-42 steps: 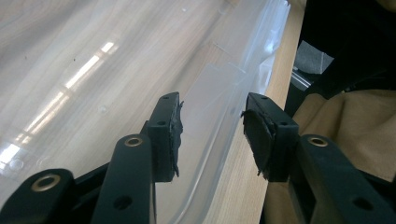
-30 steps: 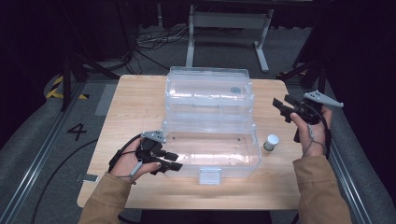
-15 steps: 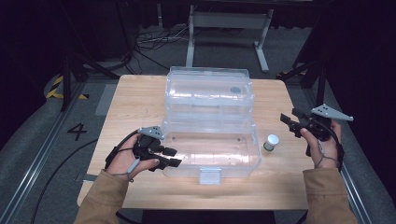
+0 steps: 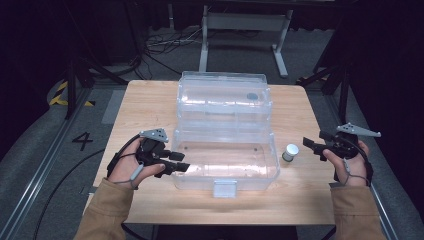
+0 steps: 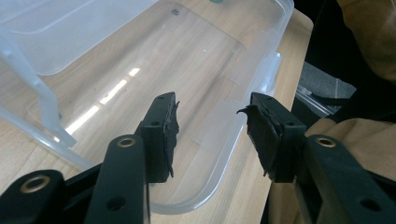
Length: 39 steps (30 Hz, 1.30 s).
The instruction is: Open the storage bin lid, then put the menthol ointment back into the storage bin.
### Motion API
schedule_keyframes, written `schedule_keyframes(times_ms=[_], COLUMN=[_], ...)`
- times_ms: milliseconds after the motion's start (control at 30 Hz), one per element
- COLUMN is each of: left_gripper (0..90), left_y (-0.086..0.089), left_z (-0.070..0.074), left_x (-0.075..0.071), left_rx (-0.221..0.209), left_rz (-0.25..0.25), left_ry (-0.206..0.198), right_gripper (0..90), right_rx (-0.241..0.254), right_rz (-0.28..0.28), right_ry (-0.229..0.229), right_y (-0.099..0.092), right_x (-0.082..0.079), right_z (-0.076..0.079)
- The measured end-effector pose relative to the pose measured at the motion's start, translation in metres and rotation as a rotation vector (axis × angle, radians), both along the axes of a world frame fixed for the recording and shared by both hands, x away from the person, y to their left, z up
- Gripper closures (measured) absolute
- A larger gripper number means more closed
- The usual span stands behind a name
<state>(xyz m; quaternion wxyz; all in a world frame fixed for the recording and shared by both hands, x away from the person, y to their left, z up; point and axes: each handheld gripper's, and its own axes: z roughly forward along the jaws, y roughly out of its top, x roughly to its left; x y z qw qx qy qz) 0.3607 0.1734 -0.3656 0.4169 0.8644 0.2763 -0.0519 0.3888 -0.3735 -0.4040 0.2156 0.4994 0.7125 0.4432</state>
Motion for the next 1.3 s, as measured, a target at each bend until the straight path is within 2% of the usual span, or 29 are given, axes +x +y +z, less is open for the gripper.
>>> schedule_keyframes(times_ms=[100,200,233,300,367,400,467,533,567,600,667,833,1100,1200,1300], left_gripper=[53.4,53.4,53.5,53.6,54.1,54.3,54.6,54.6,54.6,54.6,54.6,54.6,54.6,54.5,54.5], left_y=[0.002,0.004,0.005,0.005,0.006,0.006,0.006,0.006,0.007,0.007,0.008,0.011,0.018,0.022,0.026], left_z=[0.001,0.001,0.001,0.001,0.002,0.002,0.003,0.004,0.004,0.004,0.004,0.004,0.004,0.005,0.005], left_x=[0.001,0.002,0.002,0.002,0.002,0.002,0.002,0.002,0.002,0.002,0.001,-0.001,-0.004,-0.006,-0.009], left_rx=[-0.006,-0.012,-0.014,-0.016,-0.019,-0.019,-0.022,-0.02,-0.022,-0.021,-0.02,-0.024,-0.021,-0.024,-0.022], left_rz=[0.006,0.014,0.015,0.016,0.018,0.019,0.021,0.021,0.022,0.022,0.026,0.034,0.05,0.06,0.072], left_ry=[0.001,0.002,0.003,0.001,0.0,-0.001,0.0,-0.003,-0.004,-0.005,-0.006,-0.005,-0.008,-0.01,-0.01], right_gripper=[27.2,42.0,48.0,50.4,55.0,54.9,53.9,54.7,56.3,55.5,52.8,48.5,49.1,49.2,49.2], right_rx=[-0.081,-0.096,-0.081,-0.065,-0.009,-0.005,-0.03,-0.017,-0.028,-0.039,-0.022,-0.065,-0.104,-0.134,-0.144], right_rz=[0.011,0.016,0.018,0.03,0.091,0.109,0.129,0.135,0.132,0.127,0.121,0.124,0.162,0.175,0.179], right_ry=[-0.005,0.019,0.023,0.022,0.056,0.058,0.045,0.089,0.108,0.12,0.139,0.169,0.192,0.199,0.239], right_y=[0.001,-0.001,-0.002,-0.003,-0.002,-0.002,-0.001,0.0,0.0,0.001,0.001,0.008,0.018,0.02,0.022], right_x=[-0.002,-0.004,-0.005,-0.006,-0.007,-0.007,-0.006,-0.006,-0.007,-0.008,-0.008,-0.007,-0.003,0.0,0.003], right_z=[-0.003,-0.006,-0.006,-0.007,-0.01,-0.011,-0.013,-0.014,-0.013,-0.012,-0.011,-0.011,-0.011,-0.01,-0.01])
